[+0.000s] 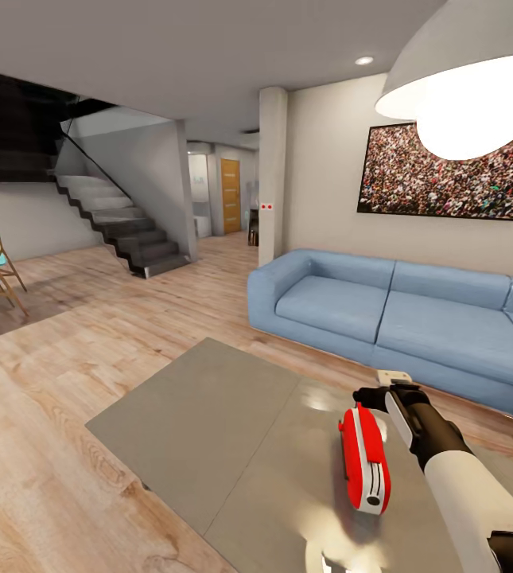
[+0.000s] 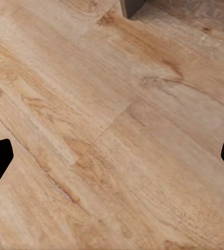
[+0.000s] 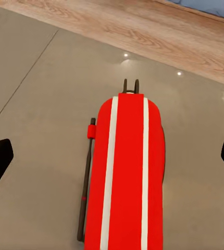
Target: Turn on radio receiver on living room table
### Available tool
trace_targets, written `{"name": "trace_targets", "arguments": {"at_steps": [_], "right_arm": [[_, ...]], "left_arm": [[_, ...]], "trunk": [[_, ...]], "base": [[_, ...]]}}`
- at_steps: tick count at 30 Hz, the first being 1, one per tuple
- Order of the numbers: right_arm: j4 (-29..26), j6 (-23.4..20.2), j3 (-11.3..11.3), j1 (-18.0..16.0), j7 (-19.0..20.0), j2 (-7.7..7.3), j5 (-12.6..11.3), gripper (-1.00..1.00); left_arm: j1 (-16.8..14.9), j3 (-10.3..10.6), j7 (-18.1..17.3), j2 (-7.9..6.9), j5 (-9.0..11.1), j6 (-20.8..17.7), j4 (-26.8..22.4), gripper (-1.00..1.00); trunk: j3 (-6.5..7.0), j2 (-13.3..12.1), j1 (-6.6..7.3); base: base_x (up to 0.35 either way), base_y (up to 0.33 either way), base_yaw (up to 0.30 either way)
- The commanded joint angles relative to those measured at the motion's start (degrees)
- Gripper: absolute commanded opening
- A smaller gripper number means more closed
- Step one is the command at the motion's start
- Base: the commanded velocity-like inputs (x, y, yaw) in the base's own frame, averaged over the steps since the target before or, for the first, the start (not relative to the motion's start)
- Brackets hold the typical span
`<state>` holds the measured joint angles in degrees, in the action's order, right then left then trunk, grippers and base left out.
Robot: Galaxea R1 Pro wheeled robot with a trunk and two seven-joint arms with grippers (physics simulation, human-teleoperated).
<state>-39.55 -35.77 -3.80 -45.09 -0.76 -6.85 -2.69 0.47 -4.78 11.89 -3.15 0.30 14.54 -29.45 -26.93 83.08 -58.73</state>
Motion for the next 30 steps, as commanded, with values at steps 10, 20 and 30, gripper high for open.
{"name": "trace_targets", "arguments": {"at_steps": [10, 20, 30], "right_arm": [[0.0, 0.3, 0.0, 0.0, -0.4, 0.0, -0.3, 1.0], [3.7, 0.3, 0.1, 0.0, -0.5, 0.0, -0.5, 1.0], [7.0, 0.3, 0.0, 0.0, -0.6, -0.05, -0.5, 1.0]], "left_arm": [[0.0, 0.0, -0.5, 1.35, 0.2, -0.1, -0.3, 1.0], [0.0, 0.0, -0.4, 1.45, 5.1, 0.1, -0.9, 1.0], [0.0, 0.0, -0.4, 1.53, 5.5, 0.1, -1.0, 1.0]], "trunk": [[0.0, 0.0, 0.0], [-1.08, 2.4, -1.32], [-1.08, 2.4, -1.32]], "base": [[0.0, 0.0, 0.0], [0.0, 0.0, 0.0], [0.0, 0.0, 0.0]]}}
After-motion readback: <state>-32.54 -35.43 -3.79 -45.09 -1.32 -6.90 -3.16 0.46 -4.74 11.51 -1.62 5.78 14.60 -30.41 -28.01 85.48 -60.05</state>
